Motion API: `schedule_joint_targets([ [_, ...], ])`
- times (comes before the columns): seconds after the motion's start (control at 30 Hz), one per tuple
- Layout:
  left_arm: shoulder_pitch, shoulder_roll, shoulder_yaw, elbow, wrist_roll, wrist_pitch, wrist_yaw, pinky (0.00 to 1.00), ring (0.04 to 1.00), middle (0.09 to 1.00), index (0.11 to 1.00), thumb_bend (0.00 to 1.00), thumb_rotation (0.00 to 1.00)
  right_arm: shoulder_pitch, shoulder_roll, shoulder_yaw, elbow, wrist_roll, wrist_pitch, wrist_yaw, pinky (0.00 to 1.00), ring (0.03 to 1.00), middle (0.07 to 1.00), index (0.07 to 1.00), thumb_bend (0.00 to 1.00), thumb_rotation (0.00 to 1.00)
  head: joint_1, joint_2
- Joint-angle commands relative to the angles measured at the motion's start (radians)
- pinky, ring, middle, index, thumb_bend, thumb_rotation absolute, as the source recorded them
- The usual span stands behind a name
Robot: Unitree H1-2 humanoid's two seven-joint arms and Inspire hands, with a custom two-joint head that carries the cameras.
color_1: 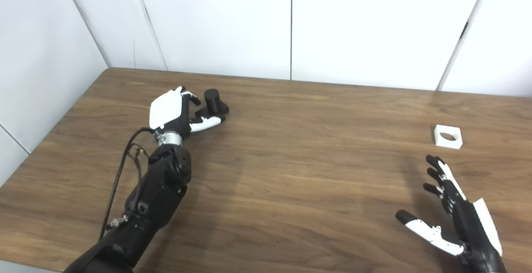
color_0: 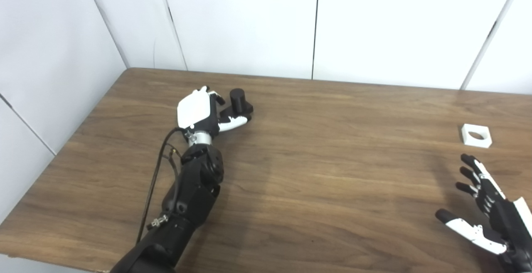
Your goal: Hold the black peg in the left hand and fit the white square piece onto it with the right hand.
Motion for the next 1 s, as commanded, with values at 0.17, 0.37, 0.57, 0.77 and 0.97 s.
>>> schedule_joint_targets([
  [0.17,-0.066,0.032,-0.026,0.046,-0.001,-0.021,0.072,0.9,0.945,0.935,0.66,0.93,0.54,-0.009,0.002,-0.004,-0.037,0.003,-0.025,-0.011,0.83,0.927,0.988,0.937,0.81,0.49,-0.005,0.0],
  [0.37,-0.082,0.041,-0.042,0.086,-0.015,-0.031,0.086,0.93,0.954,0.942,0.667,0.91,0.54,0.0,0.007,-0.004,-0.055,0.009,-0.01,-0.008,0.83,0.93,0.989,0.938,0.81,0.49,-0.012,0.001],
  [0.57,-0.101,0.042,-0.05,0.132,-0.035,-0.052,0.121,0.98,0.982,0.937,0.658,0.85,0.5,0.006,0.012,-0.004,-0.067,-0.005,-0.005,-0.014,0.82,0.929,0.984,0.932,0.8,0.49,-0.018,0.005],
  [0.77,-0.121,0.038,-0.06,0.185,-0.053,-0.083,0.173,1.0,1.0,0.941,0.64,0.8,0.5,0.016,0.019,-0.006,-0.081,-0.001,-0.001,-0.011,0.83,0.936,0.989,0.934,0.79,0.48,-0.021,0.007],
  [0.97,-0.132,0.044,-0.073,0.213,-0.081,-0.127,0.176,0.98,0.986,0.925,0.628,0.77,0.49,0.025,0.023,-0.01,-0.087,-0.01,-0.002,-0.014,0.84,0.935,0.99,0.934,0.79,0.48,-0.026,0.011],
])
